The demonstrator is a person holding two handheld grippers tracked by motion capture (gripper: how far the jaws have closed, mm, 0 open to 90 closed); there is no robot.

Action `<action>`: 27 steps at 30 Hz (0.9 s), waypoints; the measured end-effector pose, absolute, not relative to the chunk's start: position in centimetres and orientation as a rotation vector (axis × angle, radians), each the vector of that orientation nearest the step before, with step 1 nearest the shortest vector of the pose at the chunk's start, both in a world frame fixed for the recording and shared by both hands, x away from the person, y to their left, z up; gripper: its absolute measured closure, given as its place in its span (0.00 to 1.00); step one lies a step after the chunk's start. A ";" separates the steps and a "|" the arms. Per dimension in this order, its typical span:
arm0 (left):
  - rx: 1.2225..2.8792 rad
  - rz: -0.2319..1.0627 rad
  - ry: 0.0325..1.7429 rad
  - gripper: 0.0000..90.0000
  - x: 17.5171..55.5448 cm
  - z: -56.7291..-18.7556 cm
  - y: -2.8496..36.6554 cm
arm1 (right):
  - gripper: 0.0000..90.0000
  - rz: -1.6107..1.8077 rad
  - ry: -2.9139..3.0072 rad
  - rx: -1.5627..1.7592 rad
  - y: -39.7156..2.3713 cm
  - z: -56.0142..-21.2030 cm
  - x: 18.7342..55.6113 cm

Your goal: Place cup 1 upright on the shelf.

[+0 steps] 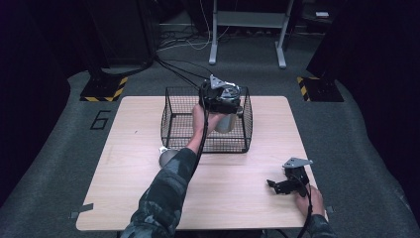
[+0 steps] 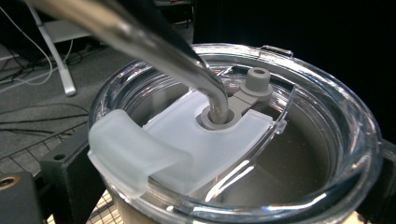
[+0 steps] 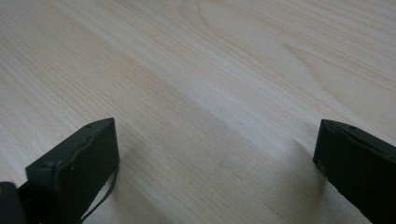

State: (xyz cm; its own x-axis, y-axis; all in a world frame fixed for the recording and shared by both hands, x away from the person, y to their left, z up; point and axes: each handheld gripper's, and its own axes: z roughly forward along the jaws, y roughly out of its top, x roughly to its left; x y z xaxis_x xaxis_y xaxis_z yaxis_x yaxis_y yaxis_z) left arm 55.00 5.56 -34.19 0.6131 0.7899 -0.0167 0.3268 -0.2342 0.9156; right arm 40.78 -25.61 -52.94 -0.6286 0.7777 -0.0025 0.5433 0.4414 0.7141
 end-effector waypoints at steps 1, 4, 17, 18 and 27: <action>1.815 0.570 0.913 0.04 55.1 -34.4 5.5 | 0.00 0.993 2.366 1.129 -25.6 -52.9 40.8; 1.814 0.563 0.928 0.04 55.5 -34.8 5.3 | 0.00 0.993 2.366 1.130 -25.6 -52.9 40.8; 1.862 0.554 0.979 0.04 56.5 -37.2 4.2 | 0.00 0.995 2.366 1.129 -25.6 -53.0 40.8; 1.863 0.547 0.986 0.04 56.6 -37.4 4.1 | 0.00 0.995 2.364 1.135 -25.6 -52.9 40.8; 1.875 0.516 1.034 0.04 57.1 -38.8 3.6 | 0.00 0.995 2.365 1.134 -25.6 -53.0 40.8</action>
State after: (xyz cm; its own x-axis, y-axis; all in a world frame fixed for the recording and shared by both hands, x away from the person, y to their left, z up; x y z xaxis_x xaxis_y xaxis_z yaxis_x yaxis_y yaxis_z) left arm 57.12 3.64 -38.85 0.5625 0.8245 -0.0614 0.4464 -0.2404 0.8619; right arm 40.76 -25.59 -52.95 -0.6262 0.7797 0.0004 0.5452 0.4375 0.7151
